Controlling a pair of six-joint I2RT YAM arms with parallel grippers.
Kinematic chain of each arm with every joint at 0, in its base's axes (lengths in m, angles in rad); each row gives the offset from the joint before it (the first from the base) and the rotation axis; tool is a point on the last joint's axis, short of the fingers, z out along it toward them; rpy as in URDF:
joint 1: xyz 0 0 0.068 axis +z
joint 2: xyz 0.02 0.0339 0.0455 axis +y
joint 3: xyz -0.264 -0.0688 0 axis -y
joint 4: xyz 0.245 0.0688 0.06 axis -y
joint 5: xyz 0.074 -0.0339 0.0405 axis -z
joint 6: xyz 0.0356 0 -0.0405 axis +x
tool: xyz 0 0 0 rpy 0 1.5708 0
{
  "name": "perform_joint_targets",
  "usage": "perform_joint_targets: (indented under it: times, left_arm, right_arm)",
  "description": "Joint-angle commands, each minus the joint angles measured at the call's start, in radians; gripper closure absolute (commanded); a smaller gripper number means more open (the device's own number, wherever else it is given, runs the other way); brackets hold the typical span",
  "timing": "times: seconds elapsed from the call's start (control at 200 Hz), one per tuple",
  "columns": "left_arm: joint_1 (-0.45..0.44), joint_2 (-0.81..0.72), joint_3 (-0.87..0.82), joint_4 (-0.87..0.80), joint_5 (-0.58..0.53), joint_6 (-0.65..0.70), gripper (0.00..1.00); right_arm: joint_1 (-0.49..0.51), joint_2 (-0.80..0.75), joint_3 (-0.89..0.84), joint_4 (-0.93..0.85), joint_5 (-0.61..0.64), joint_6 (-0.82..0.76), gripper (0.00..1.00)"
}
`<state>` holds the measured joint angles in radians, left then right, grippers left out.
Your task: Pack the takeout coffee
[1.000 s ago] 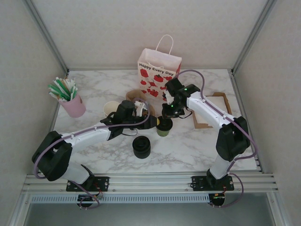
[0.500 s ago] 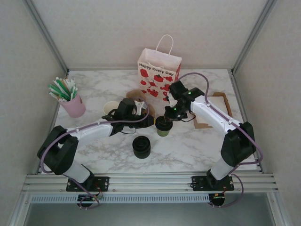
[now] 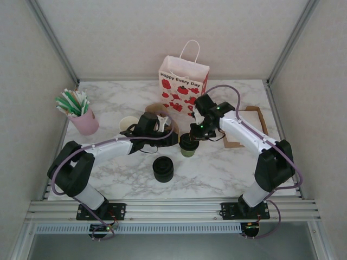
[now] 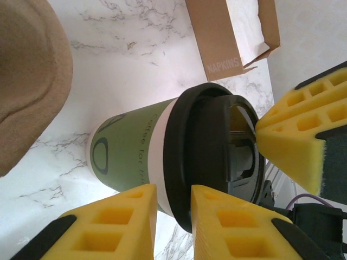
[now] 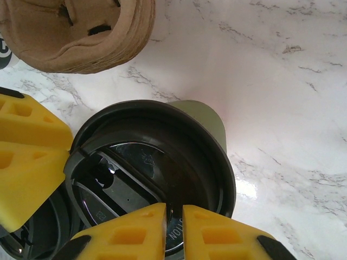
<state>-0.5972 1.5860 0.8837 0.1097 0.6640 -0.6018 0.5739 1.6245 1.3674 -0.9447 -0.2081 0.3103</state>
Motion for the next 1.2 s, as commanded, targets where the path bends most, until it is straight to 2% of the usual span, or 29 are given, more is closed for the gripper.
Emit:
perform_joint_targets:
  times: [0.0, 0.28, 0.656, 1.197]
  left_arm:
    - [0.008, 0.021, 0.015, -0.003, 0.016, 0.015, 0.77]
    - [0.007, 0.036, 0.002, 0.005, 0.017, 0.013, 0.77]
    - [0.005, 0.057, -0.058, 0.048, 0.016, -0.010, 0.82]
    - [-0.011, 0.098, -0.095, 0.090, 0.018, -0.027, 0.82]
  right_arm:
    - [-0.005, -0.012, -0.014, 0.004, -0.012, 0.011, 0.84]
    - [-0.005, -0.002, -0.025, 0.001, -0.013, 0.007, 0.84]
    - [-0.005, 0.037, -0.027, -0.018, 0.028, 0.007, 0.84]
    - [-0.007, 0.076, -0.027, -0.014, 0.040, 0.005, 0.84]
